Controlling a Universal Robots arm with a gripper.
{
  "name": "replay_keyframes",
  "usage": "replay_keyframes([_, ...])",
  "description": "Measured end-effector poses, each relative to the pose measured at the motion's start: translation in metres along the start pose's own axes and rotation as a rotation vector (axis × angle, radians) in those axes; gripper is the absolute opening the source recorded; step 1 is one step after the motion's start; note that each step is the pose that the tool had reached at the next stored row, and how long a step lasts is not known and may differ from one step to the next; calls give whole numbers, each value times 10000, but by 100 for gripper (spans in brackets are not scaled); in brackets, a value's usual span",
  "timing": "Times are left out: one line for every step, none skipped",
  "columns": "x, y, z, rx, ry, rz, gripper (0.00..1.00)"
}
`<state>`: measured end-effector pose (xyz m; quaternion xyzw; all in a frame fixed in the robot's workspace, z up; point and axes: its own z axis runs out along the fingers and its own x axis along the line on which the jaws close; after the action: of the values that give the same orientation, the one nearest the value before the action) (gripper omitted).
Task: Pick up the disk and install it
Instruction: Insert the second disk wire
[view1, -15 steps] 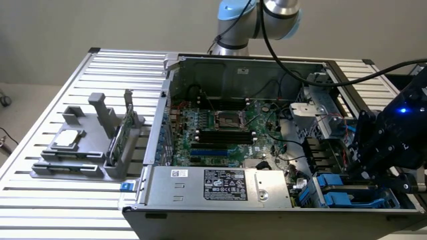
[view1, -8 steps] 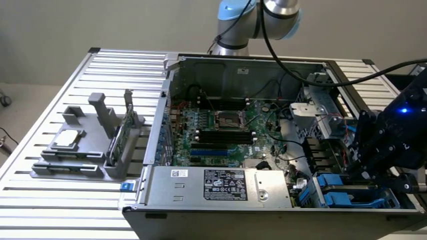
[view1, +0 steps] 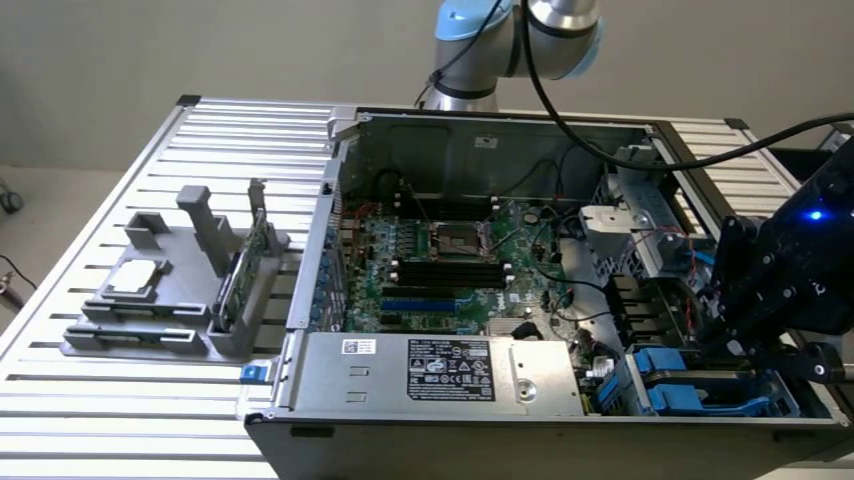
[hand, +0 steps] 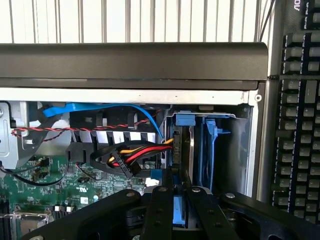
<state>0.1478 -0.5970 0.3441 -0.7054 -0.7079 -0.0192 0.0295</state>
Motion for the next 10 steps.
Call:
replay_keyframes([0,0,0,0,0,0,17])
replay_keyframes([0,0,0,1,-2,0,17])
replay_keyframes([0,0,2,1,-3,-1,17])
replay_keyframes([0,1,6,1,-2,0,17])
replay_keyframes([-1,1,11,1,1,0,17])
replay_keyframes([-1,1,18,1,5,0,17])
replay_keyframes([-2,1,25,1,9,-1,17])
replay_keyframes([-2,1,31,1,13,-1,17])
replay_keyframes([-2,1,34,0,17,-1,17])
replay_keyframes([-3,2,36,1,20,-1,17])
